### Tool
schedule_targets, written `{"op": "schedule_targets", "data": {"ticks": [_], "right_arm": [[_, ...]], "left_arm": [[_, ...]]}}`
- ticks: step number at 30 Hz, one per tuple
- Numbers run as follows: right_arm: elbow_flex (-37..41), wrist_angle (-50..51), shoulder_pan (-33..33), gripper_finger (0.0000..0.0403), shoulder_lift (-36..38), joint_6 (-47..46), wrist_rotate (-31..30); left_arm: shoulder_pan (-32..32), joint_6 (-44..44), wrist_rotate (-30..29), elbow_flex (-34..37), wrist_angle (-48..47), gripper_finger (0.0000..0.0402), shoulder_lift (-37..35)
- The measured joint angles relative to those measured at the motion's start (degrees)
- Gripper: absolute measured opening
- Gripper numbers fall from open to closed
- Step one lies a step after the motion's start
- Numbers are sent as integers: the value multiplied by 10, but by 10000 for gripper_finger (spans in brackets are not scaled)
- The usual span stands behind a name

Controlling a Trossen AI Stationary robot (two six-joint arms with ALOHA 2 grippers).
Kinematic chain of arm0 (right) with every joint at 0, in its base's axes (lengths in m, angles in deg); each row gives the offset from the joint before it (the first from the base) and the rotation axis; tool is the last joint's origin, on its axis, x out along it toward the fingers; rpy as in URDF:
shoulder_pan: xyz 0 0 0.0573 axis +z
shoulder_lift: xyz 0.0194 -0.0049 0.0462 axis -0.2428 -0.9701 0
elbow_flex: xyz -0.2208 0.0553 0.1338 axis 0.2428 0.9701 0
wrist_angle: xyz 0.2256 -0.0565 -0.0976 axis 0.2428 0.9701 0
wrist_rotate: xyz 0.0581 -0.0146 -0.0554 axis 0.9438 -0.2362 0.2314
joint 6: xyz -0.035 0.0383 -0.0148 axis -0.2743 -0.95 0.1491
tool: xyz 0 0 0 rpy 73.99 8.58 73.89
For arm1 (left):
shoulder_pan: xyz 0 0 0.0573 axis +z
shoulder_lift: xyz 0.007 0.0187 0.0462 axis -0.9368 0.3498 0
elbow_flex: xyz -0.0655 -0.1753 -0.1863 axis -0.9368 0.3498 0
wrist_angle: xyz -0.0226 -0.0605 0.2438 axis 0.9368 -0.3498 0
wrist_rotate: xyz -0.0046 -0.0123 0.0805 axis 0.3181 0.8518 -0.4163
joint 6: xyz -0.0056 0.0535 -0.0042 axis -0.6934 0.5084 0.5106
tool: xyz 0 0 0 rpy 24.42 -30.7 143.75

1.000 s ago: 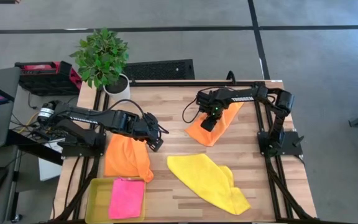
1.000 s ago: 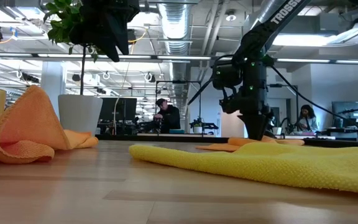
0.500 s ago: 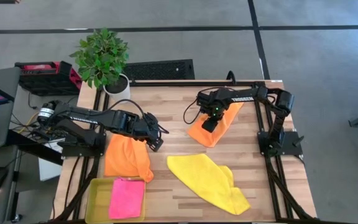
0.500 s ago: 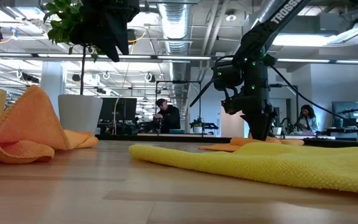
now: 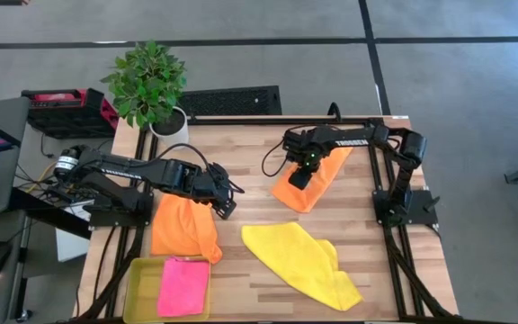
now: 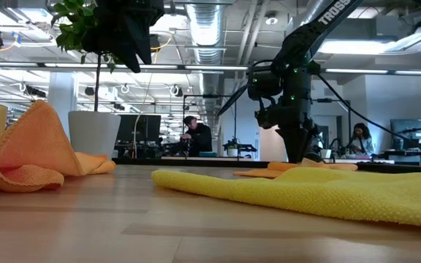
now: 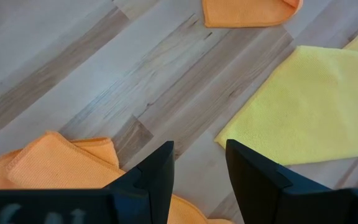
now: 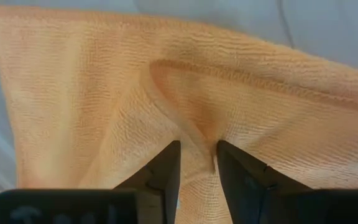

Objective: Fold microfiber towels
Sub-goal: Fold the top orange microfiber towel

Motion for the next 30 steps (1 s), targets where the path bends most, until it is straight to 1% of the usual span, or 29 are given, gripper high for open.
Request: {"op": "schedule_targets", "data": {"ticks": [12,20,25,27,30], "right_arm": [[0,40,8,128,6,0,2],[-12,19,29,128,7,1,-1],[-12,8,29,127,4,1,-3],[-12,5,29,128,4,1,-9],[-12,1,29,128,4,1,-34]], "left_arm": [[0,4,0,0,0,137,0],[0,7,0,0,0,137,0],[0,6,0,0,0,137,0],[0,6,0,0,0,137,0],[0,6,0,0,0,137,0]]}}
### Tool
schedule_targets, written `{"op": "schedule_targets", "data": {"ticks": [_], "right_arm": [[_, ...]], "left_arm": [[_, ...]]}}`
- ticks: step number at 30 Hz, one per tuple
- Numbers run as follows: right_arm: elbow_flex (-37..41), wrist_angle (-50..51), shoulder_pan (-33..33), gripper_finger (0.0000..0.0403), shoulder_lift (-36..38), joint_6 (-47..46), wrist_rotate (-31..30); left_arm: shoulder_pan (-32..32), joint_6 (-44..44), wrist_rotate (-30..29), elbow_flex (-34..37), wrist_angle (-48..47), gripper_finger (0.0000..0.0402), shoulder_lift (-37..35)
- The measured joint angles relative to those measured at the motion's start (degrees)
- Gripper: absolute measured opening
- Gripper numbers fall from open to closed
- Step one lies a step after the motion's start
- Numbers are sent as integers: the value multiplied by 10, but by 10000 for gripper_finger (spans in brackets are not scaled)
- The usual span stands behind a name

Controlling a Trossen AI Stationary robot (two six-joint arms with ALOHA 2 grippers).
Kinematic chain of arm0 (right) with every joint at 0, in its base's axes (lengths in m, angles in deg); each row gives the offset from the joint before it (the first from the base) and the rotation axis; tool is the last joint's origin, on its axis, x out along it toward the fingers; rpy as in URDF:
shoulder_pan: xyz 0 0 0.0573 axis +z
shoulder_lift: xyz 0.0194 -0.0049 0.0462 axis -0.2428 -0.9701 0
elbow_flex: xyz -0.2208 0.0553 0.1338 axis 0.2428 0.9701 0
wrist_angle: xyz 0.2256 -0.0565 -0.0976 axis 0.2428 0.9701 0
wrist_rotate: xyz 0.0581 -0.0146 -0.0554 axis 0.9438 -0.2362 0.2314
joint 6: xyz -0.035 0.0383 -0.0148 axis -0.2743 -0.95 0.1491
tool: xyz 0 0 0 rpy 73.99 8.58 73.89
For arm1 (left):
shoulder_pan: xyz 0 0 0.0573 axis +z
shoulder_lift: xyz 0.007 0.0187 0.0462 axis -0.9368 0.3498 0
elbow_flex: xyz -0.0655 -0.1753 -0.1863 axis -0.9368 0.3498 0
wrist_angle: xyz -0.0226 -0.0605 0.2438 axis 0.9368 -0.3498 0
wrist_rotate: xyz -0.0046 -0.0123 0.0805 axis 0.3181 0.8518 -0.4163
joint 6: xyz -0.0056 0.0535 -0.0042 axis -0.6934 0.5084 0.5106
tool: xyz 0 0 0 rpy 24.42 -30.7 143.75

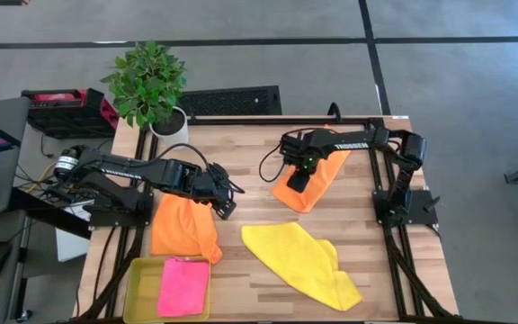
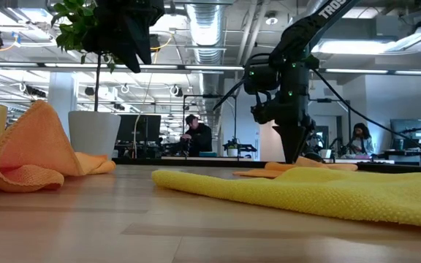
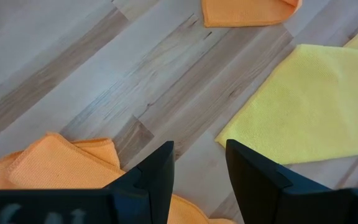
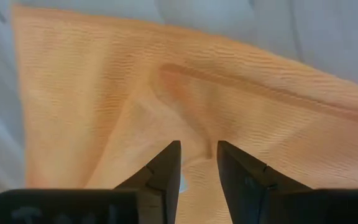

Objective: Fold microfiber towels
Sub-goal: Fold the top orange microfiber towel

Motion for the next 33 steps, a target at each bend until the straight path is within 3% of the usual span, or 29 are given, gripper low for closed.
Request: {"op": "schedule_targets", "data": {"ticks": [28,33], "right_arm": [[0,-6,0,120,0,10,-10],[0,-6,0,120,0,10,19]], "left_arm": [[0,-1,0,0,0,137,0],[0,-1,0,0,0,137,0]]}}
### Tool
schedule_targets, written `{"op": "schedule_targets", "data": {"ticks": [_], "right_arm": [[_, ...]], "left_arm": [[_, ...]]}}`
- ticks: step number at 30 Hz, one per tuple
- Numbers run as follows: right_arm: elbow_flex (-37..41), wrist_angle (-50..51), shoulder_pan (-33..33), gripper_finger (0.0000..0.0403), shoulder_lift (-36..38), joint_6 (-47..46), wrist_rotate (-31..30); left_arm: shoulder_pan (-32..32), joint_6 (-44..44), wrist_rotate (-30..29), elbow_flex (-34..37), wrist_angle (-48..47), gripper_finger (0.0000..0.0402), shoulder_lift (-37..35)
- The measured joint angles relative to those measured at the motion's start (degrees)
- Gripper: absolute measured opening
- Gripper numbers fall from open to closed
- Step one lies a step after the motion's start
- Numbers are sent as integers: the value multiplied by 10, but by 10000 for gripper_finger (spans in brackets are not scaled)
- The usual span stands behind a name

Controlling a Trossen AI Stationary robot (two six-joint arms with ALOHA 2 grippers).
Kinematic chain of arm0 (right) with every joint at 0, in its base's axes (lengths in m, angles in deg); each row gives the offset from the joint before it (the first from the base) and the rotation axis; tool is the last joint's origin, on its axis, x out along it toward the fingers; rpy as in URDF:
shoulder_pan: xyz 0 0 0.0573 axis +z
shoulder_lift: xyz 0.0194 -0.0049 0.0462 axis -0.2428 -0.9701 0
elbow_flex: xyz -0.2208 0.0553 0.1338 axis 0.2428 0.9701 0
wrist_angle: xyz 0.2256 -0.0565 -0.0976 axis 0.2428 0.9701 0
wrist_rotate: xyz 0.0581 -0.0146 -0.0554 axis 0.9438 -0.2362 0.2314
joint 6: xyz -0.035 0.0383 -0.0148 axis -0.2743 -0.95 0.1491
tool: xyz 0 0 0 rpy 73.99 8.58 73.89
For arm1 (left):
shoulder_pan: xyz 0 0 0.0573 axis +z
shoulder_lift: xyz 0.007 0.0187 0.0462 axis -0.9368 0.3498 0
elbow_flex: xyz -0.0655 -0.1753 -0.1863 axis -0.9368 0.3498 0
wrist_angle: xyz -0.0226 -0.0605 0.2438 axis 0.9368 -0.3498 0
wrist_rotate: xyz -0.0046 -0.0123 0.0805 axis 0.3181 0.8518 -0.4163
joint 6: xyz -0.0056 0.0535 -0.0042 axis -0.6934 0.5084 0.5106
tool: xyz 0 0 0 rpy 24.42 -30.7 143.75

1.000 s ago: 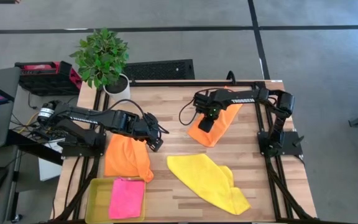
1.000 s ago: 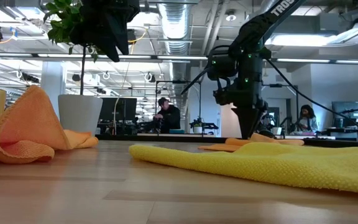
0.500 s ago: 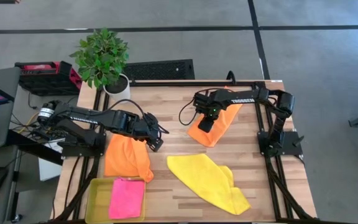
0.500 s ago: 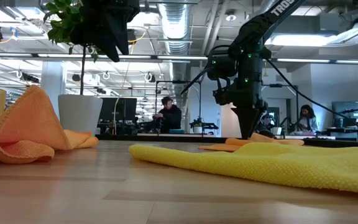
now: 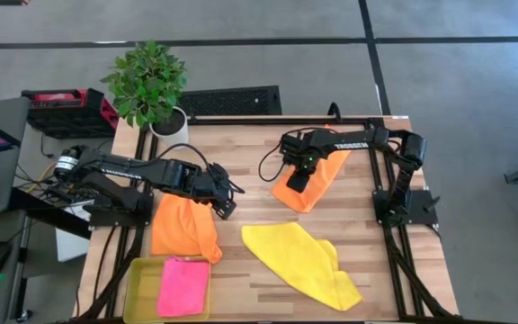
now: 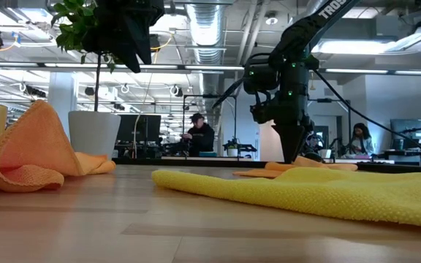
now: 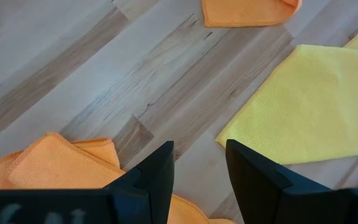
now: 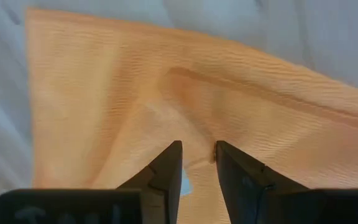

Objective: Fold microfiber towels
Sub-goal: Fold the top orange microfiber towel

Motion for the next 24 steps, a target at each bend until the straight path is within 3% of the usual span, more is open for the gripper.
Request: {"op": "schedule_targets", "data": {"ticks": [11,24], "right_arm": [[4,-6,0,112,0,0,0],[28,-24,1,17,0,0,-2]], "left_arm": [[0,0,0,0,0,137,0],[0,0,0,0,0,137,0]]}}
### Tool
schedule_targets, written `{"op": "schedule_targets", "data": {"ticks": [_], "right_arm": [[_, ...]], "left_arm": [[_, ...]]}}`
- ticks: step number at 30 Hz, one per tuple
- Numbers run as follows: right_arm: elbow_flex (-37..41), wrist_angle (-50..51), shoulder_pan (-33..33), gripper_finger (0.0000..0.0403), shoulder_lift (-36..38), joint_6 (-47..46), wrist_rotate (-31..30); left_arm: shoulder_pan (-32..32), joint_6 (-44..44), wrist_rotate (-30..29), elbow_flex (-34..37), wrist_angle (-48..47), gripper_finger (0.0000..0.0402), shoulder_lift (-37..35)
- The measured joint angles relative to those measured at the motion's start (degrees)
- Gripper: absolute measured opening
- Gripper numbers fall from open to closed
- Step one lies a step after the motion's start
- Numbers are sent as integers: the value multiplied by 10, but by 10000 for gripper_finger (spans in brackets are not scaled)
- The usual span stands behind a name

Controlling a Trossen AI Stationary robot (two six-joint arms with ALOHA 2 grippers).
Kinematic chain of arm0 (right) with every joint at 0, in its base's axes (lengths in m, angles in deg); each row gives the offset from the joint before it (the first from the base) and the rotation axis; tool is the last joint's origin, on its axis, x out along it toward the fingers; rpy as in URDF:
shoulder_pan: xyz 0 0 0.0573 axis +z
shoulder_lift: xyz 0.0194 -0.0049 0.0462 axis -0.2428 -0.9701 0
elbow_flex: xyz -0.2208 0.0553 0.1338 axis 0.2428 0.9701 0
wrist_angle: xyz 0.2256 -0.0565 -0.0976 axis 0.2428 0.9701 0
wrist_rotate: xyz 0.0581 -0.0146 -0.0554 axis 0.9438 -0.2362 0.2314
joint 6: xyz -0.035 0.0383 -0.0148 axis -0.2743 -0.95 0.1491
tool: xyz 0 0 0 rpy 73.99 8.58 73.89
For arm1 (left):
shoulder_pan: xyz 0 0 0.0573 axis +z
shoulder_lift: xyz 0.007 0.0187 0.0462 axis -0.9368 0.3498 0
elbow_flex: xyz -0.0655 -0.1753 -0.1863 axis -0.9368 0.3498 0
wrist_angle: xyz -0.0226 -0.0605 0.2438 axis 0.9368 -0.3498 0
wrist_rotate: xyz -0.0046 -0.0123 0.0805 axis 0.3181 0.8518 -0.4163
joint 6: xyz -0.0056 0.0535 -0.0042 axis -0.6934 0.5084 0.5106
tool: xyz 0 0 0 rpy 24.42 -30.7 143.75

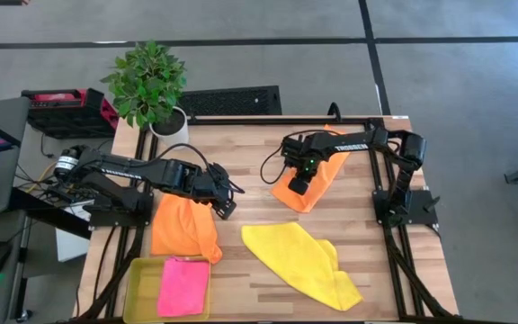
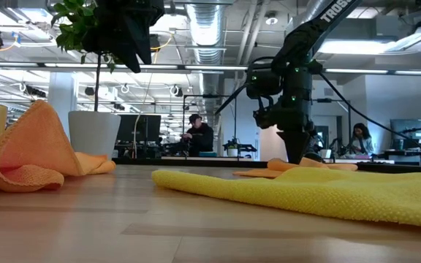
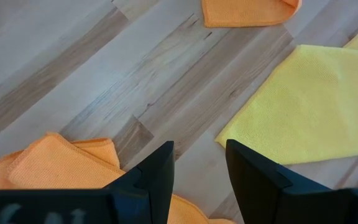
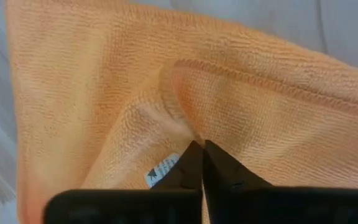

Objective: Fold microfiber towels
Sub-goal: Fold the top orange microfiber towel

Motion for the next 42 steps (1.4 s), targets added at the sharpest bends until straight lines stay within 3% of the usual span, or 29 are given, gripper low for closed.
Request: {"op": "schedule_targets", "data": {"ticks": [9,17,22,28,32,38,42], "right_arm": [[-1,21,10,5,37,0,0],[-1,75,35,3,175,-82,0],[0,131,65,4,249,-156,-20],[-2,144,102,4,281,-199,-38],[-1,169,115,3,282,-201,-47],[-1,187,120,6,282,-192,-48],[-1,188,120,6,289,-191,-49]], "left_arm": [[0,-11,0,0,11,137,2],[5,19,12,-1,87,137,30],[32,42,34,0,137,137,85],[56,202,78,0,257,137,158],[60,383,97,0,327,137,192],[62,575,41,-1,396,137,250],[63,636,2,1,414,137,293]]}}
